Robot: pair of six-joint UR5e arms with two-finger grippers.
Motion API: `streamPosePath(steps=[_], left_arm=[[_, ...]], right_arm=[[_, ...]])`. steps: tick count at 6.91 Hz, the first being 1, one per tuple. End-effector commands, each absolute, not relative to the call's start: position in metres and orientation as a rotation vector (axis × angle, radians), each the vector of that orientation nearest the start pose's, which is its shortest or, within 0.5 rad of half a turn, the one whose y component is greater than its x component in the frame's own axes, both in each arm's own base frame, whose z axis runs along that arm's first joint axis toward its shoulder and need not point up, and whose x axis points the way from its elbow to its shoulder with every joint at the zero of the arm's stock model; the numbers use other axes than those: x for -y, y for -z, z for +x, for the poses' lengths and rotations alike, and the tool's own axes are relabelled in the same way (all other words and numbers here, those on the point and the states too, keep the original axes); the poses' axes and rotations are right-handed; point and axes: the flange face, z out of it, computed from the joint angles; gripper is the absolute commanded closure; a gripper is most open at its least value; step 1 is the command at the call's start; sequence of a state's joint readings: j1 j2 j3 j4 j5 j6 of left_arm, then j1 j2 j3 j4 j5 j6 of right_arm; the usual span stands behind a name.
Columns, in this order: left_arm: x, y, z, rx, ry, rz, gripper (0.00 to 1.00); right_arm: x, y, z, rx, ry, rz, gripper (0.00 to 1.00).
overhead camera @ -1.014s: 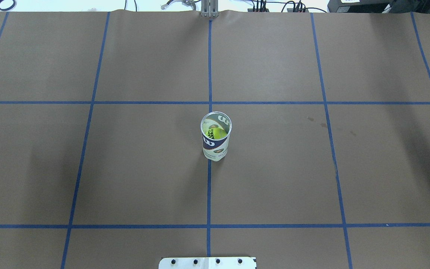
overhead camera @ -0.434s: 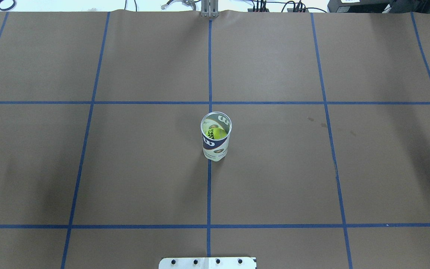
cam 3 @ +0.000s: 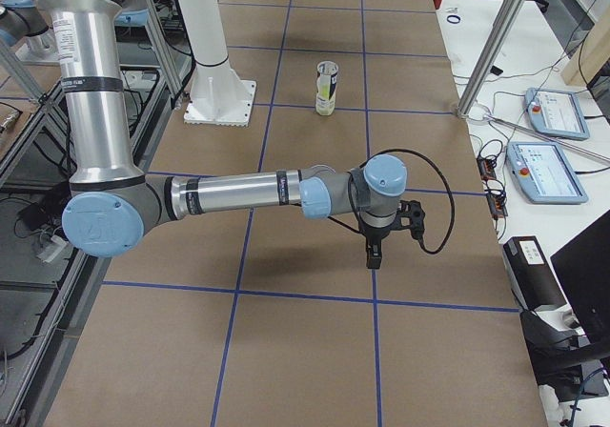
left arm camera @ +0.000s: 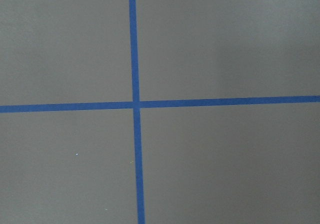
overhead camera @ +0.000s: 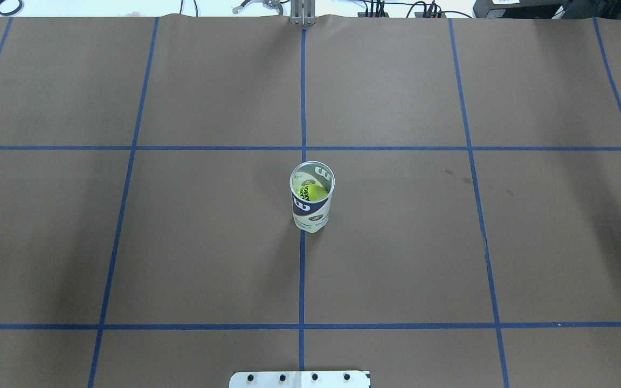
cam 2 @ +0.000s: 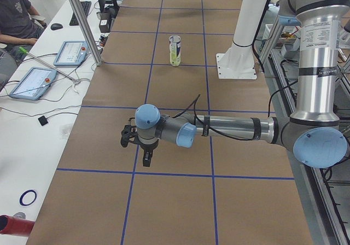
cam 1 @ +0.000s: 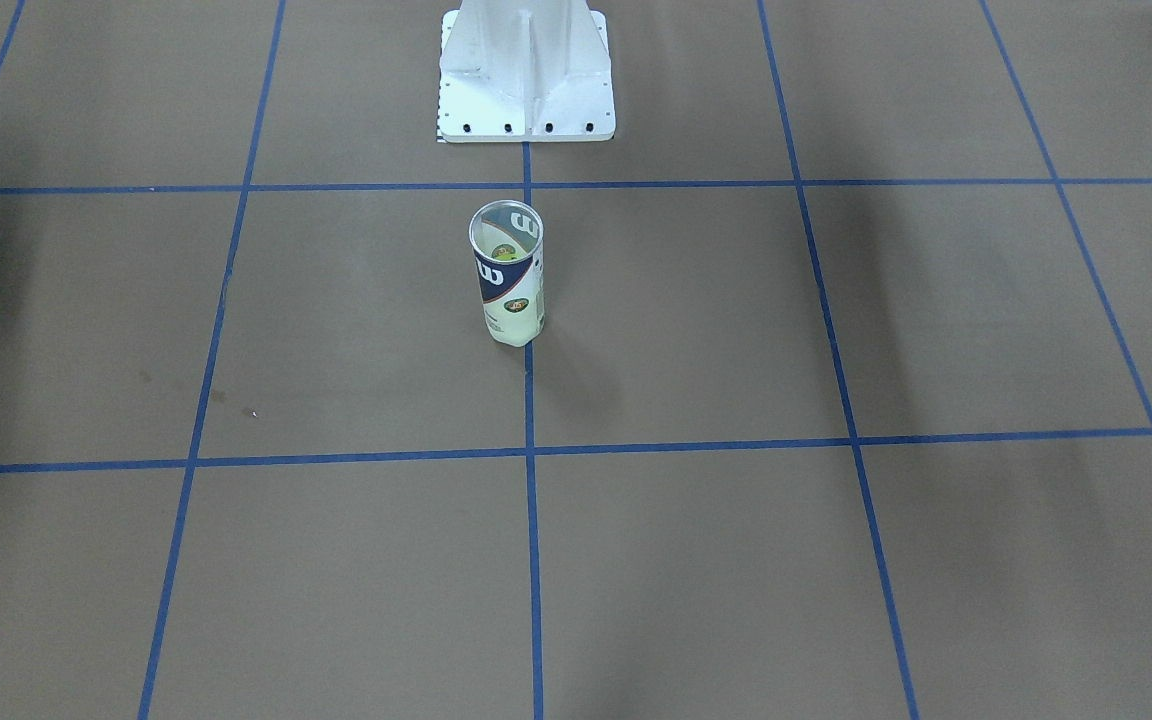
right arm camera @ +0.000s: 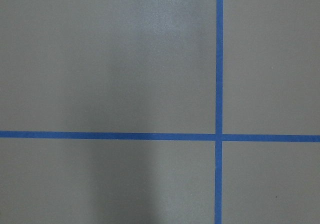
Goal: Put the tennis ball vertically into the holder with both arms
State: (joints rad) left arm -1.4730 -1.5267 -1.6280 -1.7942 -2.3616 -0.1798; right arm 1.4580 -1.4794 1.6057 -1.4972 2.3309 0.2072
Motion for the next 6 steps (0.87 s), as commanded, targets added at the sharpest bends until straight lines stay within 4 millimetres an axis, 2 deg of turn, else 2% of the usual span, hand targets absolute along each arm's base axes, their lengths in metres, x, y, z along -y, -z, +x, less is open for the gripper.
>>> streamPosePath(steps=[1,3,6], left_arm=[[0.486,-0.638,-0.037,-0.797,-0.012,0.090,0.01],[0.484,-0.643,-0.041,-0.795,-0.033,0.095,0.01],[0.483,-0.632,-0.043,-0.795,0.005,0.017,0.01]], right_arm=[[0.544,-0.588,0.003,0.775,-0.011,0.067,0.01],[0.544,-0.588,0.003,0.774,-0.012,0.065,0.01],[0.543,-0.589,0.005,0.766,-0.015,0.066,0.01]])
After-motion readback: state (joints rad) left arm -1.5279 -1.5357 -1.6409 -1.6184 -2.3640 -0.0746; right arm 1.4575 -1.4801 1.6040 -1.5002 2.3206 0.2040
